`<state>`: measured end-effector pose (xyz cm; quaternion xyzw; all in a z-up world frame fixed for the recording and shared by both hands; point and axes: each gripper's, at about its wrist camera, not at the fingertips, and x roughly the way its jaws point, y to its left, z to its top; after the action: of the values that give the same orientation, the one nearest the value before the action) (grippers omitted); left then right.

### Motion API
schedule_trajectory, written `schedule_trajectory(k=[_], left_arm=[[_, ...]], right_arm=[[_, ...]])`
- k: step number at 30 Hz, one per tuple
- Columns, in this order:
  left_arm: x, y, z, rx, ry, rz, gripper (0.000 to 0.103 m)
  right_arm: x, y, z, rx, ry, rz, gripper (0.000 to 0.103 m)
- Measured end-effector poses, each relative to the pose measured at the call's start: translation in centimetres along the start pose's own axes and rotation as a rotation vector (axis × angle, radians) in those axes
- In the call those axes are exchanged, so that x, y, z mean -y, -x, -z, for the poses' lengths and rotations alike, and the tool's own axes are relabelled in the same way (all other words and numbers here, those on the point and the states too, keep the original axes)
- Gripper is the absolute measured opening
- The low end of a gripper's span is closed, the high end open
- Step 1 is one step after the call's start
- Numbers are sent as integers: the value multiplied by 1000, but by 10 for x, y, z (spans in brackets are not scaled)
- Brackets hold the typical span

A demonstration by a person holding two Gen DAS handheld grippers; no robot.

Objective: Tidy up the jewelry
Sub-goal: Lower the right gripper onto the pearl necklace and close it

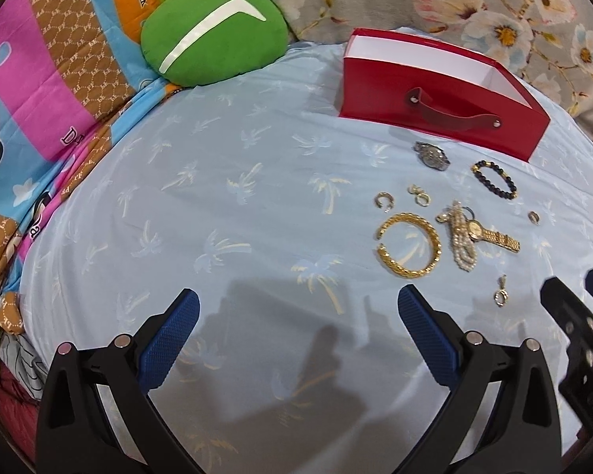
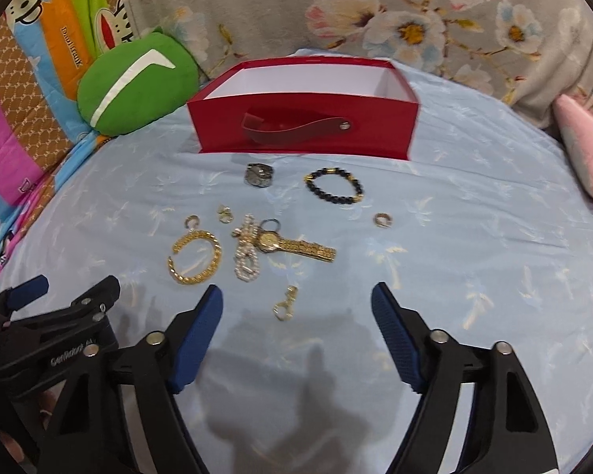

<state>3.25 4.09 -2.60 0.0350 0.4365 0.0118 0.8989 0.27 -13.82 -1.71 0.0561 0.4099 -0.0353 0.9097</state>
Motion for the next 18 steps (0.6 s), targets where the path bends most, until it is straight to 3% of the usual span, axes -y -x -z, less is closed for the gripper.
schedule_trajectory(k=[5, 18], left_arm=[[-11, -7, -1, -9, 15, -19, 98], [-22, -21, -1, -42, 28, -18, 98]], right_arm=[[-10, -35, -17, -41, -1, -82, 49], [-33, -99, -35, -126, 29, -135, 16]])
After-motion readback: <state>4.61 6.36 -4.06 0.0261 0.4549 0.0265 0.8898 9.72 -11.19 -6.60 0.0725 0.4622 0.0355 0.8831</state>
